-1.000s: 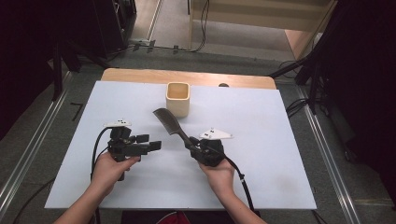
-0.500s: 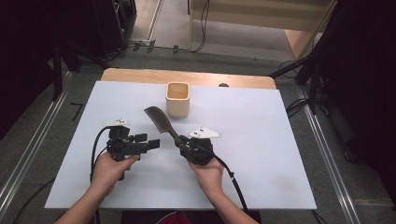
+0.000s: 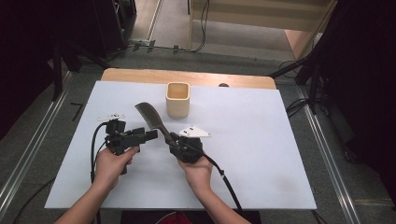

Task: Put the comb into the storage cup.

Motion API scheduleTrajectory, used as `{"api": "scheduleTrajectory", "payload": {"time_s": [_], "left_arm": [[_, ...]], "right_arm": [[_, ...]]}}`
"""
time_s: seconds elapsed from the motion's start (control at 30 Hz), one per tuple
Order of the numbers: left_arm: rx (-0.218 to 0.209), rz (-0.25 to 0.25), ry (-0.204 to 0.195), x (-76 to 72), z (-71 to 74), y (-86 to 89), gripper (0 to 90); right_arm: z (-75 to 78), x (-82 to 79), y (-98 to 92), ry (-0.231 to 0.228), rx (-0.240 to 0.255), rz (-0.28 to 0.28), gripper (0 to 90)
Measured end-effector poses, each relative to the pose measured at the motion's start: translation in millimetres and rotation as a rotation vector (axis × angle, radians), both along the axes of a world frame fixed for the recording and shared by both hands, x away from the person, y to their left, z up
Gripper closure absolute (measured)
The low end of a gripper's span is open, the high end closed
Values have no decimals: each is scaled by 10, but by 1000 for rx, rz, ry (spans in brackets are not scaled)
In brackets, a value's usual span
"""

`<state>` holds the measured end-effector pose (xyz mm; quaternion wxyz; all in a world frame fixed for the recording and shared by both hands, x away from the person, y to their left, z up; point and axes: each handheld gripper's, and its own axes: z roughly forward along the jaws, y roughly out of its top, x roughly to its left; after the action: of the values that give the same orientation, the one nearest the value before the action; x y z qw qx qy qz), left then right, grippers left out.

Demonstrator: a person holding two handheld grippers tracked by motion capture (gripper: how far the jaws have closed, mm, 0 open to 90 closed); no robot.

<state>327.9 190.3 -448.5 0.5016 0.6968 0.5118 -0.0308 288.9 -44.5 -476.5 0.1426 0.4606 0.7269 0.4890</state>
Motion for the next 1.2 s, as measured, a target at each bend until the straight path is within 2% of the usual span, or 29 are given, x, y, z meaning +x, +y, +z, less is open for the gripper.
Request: {"api": "scheduleTrajectory", "payload": {"time_s": [0.1, 0.47, 0.77, 0.97, 1.13, 1.2], "left_arm": [[-22, 27, 12, 36, -5, 14, 230], [-33, 104, -31, 144, 8, -3, 232], [-27, 125, -21, 218, -12, -25, 239], [-47, 138, -16, 254, -29, -49, 240], [-30, 126, -4, 273, -29, -83, 240], [-38, 126, 5, 277, -28, -94, 242]], "right_arm": [[-14, 8, 27, -1, 19, -18, 702], [-30, 96, 171, -8, 91, -34, 702], [-23, 110, 269, -10, 111, -29, 702], [-23, 108, 290, -17, 127, -40, 702], [-33, 107, 313, -28, 137, -46, 702], [-36, 105, 315, -26, 138, -48, 702]]}}
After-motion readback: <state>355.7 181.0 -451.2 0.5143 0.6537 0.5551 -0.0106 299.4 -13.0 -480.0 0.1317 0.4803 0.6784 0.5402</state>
